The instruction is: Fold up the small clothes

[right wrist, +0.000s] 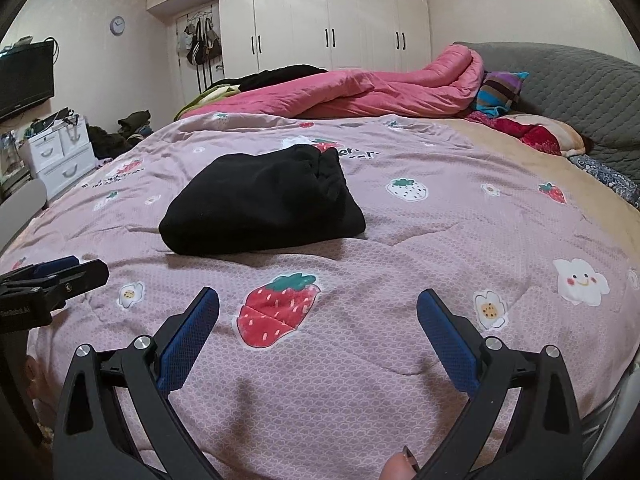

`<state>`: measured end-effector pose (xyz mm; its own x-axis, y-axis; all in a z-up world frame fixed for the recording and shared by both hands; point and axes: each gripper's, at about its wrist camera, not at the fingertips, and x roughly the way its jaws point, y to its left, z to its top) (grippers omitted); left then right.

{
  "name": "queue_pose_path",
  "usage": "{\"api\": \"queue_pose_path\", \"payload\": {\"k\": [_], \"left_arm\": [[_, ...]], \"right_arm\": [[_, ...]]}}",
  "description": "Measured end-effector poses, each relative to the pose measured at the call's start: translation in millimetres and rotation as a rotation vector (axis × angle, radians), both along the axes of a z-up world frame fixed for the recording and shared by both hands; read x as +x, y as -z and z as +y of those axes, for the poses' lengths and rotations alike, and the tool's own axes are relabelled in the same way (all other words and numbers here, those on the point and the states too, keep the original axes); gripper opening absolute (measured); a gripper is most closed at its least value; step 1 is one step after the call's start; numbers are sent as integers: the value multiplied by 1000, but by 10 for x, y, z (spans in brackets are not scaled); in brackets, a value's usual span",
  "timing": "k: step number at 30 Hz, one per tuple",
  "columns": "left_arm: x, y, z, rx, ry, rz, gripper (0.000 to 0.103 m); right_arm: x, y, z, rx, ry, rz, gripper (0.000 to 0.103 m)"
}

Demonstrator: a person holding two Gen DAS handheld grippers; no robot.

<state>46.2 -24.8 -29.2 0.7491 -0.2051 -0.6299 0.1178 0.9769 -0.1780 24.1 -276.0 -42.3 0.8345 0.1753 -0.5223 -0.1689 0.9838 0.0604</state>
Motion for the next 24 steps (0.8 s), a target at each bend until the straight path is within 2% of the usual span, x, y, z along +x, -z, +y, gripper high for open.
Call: {"api": "queue_pose_path", "payload": {"k": [24], "left_arm": [[24,0,3,23,-15,7,94]], "right_arm": [[-5,0,21,-19,-2,7,99]]}}
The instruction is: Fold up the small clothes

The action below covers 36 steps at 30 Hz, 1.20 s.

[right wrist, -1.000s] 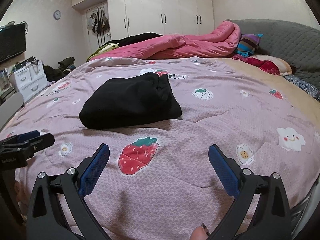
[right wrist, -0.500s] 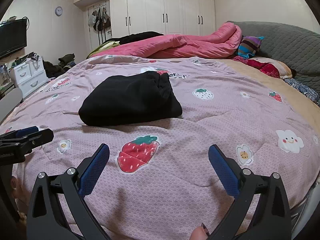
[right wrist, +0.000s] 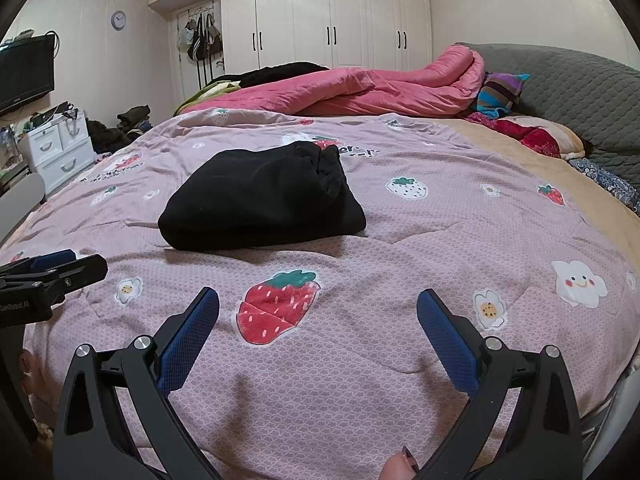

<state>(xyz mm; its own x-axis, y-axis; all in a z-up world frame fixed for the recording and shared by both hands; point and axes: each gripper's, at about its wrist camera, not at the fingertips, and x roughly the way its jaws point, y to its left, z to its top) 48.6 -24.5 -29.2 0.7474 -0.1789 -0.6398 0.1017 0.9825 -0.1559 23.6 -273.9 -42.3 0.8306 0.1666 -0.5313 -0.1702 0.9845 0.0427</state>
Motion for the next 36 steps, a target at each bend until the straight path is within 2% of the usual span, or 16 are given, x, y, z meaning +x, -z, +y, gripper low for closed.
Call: {"api": "queue_pose_path", "payload": {"k": [36], "left_arm": [[-6,23,-5,5,6,10,94]], "right_arm": [[13,20,-17,-3,12,9,99]]}}
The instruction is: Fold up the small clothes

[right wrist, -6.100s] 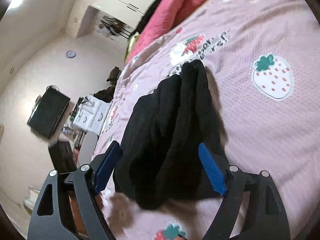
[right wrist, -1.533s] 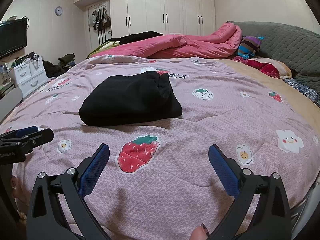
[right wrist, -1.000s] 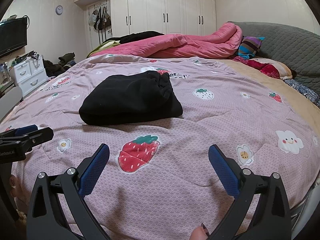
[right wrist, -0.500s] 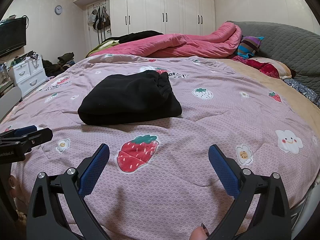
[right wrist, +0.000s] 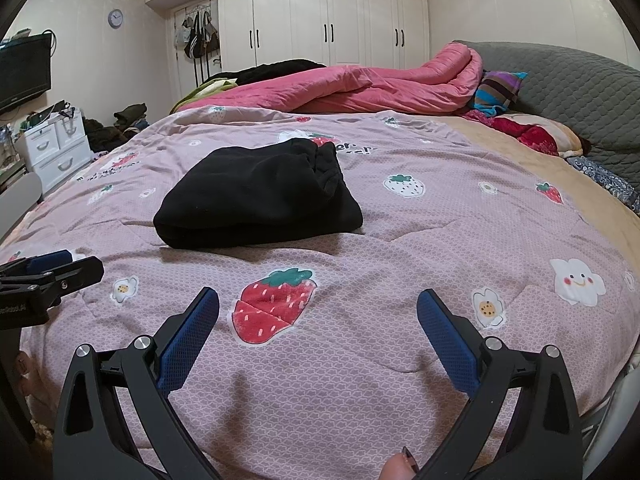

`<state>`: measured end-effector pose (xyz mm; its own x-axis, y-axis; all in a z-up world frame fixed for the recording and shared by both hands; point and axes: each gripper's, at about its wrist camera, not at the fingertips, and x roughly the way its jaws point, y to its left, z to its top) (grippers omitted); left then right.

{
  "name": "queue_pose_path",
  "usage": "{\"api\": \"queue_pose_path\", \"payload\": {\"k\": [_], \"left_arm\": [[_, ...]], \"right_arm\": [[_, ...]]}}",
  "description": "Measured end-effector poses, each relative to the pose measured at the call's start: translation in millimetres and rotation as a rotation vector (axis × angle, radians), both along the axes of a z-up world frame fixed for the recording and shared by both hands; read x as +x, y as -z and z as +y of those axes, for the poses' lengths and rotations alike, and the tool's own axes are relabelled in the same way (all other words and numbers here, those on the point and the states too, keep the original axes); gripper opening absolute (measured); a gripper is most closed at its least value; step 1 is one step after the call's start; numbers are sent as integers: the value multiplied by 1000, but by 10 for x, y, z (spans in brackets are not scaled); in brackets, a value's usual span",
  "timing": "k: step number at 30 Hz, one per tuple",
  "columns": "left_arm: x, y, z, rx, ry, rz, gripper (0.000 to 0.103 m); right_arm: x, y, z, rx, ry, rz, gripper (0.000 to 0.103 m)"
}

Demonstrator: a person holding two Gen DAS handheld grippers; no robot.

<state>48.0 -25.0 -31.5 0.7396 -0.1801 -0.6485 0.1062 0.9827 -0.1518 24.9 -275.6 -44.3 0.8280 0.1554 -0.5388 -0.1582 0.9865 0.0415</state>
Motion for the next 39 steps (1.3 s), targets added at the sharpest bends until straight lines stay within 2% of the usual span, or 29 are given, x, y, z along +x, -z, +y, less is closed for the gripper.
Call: {"api": "queue_pose_path", "payload": {"k": [18,24,27,29,30,32,35,37,38,39], "left_arm": [[10,-12,-41,19,9,10,94],[-28,-44,-93,30,43,-8,94],[-60,-78,-109,17,70,-17,94],[-75,-121,-83,13,71,-31,94],[-74,-161,-16,30,52,-37,94],[-45,-236,140,52,17,-37,94],[62,-396,786,79,-70,-18,94],[113,-455,1238,130,-154,-16,94],[155,-465,1605,173,-239,-11,94],[190,-459,1842,197,-290,1,94]], "right_arm": [[-5,-8,-14,-4,5,-2,99],[-33,-31,-52,-2,26,-11,99],[-78,-93,-146,28,57,-28,99],[-137,-194,-324,107,94,-42,99],[-182,-292,-510,150,146,-50,99],[-317,-494,-974,162,309,-80,99],[-553,-640,-1783,156,572,-90,99],[-737,-563,-2472,83,811,-52,99],[-815,-469,-2763,51,913,-22,99],[-906,-300,-3155,24,1034,52,99]]}}
